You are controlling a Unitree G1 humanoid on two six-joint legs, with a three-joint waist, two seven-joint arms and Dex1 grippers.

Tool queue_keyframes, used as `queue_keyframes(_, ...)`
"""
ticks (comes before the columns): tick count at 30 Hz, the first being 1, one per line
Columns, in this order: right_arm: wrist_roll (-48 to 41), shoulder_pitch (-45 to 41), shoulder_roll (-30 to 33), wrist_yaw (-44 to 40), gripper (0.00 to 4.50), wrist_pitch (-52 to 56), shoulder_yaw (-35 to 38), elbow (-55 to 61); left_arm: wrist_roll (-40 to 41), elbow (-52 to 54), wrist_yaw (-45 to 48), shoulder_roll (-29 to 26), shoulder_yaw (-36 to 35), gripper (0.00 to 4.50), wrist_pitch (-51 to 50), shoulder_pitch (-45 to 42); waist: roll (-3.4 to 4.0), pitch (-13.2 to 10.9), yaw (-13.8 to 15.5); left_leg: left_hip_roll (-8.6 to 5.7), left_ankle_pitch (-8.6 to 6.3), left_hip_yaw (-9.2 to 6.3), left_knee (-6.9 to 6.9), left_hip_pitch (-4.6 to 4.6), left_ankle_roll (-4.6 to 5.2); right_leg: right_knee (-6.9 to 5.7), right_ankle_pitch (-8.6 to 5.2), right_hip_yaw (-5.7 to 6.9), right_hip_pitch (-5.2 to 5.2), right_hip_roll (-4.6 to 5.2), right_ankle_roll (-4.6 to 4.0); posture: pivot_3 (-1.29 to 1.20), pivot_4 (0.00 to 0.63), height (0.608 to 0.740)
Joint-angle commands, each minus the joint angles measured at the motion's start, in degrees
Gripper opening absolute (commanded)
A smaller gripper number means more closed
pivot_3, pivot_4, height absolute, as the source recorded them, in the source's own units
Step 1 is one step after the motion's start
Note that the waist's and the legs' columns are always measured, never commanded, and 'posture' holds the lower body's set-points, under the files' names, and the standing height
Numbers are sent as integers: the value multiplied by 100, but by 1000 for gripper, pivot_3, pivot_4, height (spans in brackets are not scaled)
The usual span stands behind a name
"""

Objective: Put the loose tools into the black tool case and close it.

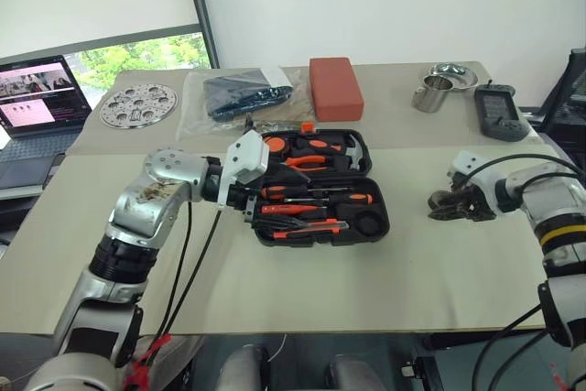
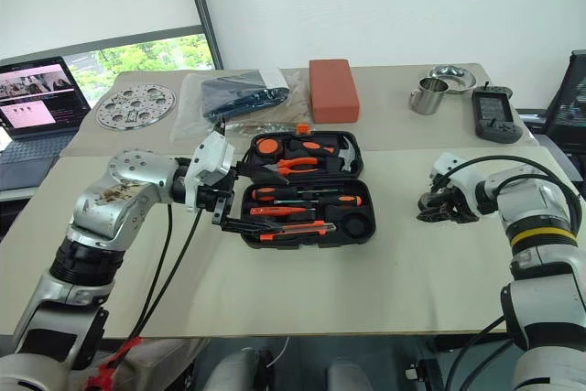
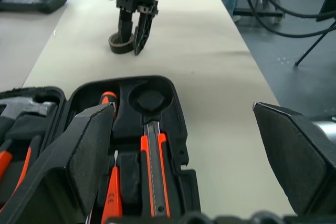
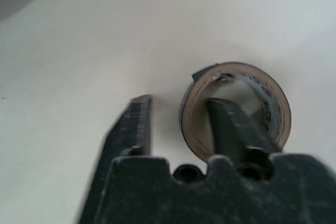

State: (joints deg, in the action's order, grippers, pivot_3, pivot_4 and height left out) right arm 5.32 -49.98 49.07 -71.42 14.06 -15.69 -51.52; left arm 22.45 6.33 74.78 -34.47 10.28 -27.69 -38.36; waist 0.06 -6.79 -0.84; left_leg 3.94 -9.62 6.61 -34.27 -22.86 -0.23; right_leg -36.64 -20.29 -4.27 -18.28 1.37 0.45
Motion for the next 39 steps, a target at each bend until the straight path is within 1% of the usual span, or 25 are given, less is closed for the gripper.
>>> queue_keyframes(1, -22, -159, 62, -155, 436, -234, 192, 6, 2, 162, -173, -116, -126, 4500, -8, 9, 1, -3, 2, 0, 0, -1, 0, 0, 0, -1, 0, 0, 0, -1, 0, 0, 150, 740)
queue_keyframes(2, -23, -155, 63, -153, 37, -260, 224, -1, 10, 159, -183, -130, -128, 4500, -7, 18, 1, -3, 1, 1, -1, -1, 0, 0, 1, 0, 0, 1, 0, -1, 0, 0, 150, 740)
queue_keyframes(7, -51, 17, 246, -275, 11, -387, 333, 461, 53, 161, -268, -209, -137, 4500, -29, 78, 4, -4, 4, 0, -1, 0, 1, 0, 1, -1, 0, 0, 0, 0, 0, 0, 150, 740)
queue_keyframes(11, -294, 287, 353, -642, 11, -136, 465, 1591, 110, 220, -341, -237, -173, 4500, -100, 114, 4, -5, 1, 1, -1, -1, 1, -1, 1, -2, 0, 1, -1, 0, 0, 0, 150, 740)
queue_keyframes(13, -487, 498, 402, -883, 11, 188, 498, 2454, 161, 274, -361, -264, -211, 4500, -168, 149, 4, -5, -11, 2, -2, -1, 3, 1, 2, -3, 0, 0, -1, -1, 0, 0, 150, 740)
queue_keyframes(15, -757, 727, 423, -1120, 11, 663, 470, 3573, 213, 381, -324, -352, -233, 4500, -218, 253, 4, -6, -17, 4, -3, -3, 8, 3, 5, -4, 0, 0, -1, -3, 0, 0, 150, 740)
queue_keyframes(17, -858, 876, 365, -1116, 11, 986, 392, 4332, 239, 471, -288, -439, -233, 4500, -230, 352, 5, -6, -18, 8, -3, -5, 11, 5, 4, -7, 0, -1, -2, -6, 0, 0, 150, 740)
queue_keyframes(19, -868, 1010, 305, -1050, 11, 1226, 300, 4728, 271, 545, -227, -520, -199, 4500, -233, 412, 3, -7, 4, 7, -4, -9, 13, 3, 6, -7, 0, 2, -3, -6, 0, 0, 150, 740)
queue_keyframes(22, -619, 1188, 215, -834, 11, 1426, -4, 5119, 344, 690, -42, -645, -127, 4500, -205, 488, 0, -8, 25, 7, -17, -9, 13, 2, 27, -6, 0, 9, -3, 3, 0, 0, 150, 740)
queue_keyframes(24, -623, 1186, 135, -808, 11, 1515, -107, 5216, 361, 716, -27, -661, -115, 4500, -192, 484, -1, -9, 50, 3, -21, -9, 12, -1, 32, -4, 0, 14, -2, 8, 0, 0, 150, 740)
queue_keyframes(34, -719, 1123, 11, -739, 11, 1809, -315, 5408, 239, 576, -99, -611, -112, 4500, -95, 382, -2, -9, 10, 2, -22, -8, 11, -3, 34, -5, -1, 13, -6, 2, -1, 0, 150, 740)
queue_keyframes(36, -766, 1125, -23, -726, 772, 1839, -297, 5407, 235, 548, -108, -600, -106, 4500, -86, 366, -2, -9, 10, 3, -22, -9, 12, -2, 34, -5, 0, 13, -6, 1, -1, 0, 150, 740)
queue_keyframes(38, -856, 1118, -93, -718, 1306, 1895, -266, 5445, 223, 528, -117, -592, -91, 4500, -76, 353, -2, -9, 9, 3, -22, -9, 12, -2, 34, -5, 0, 12, -6, 1, -1, 0, 150, 740)
queue_keyframes(39, -877, 1114, -115, -714, 1694, 1911, -263, 5468, 222, 524, -119, -591, -88, 4500, -75, 350, -3, -10, 9, 3, -22, -9, 12, -2, 34, -5, -1, 12, -6, 1, -1, 0, 150, 740)
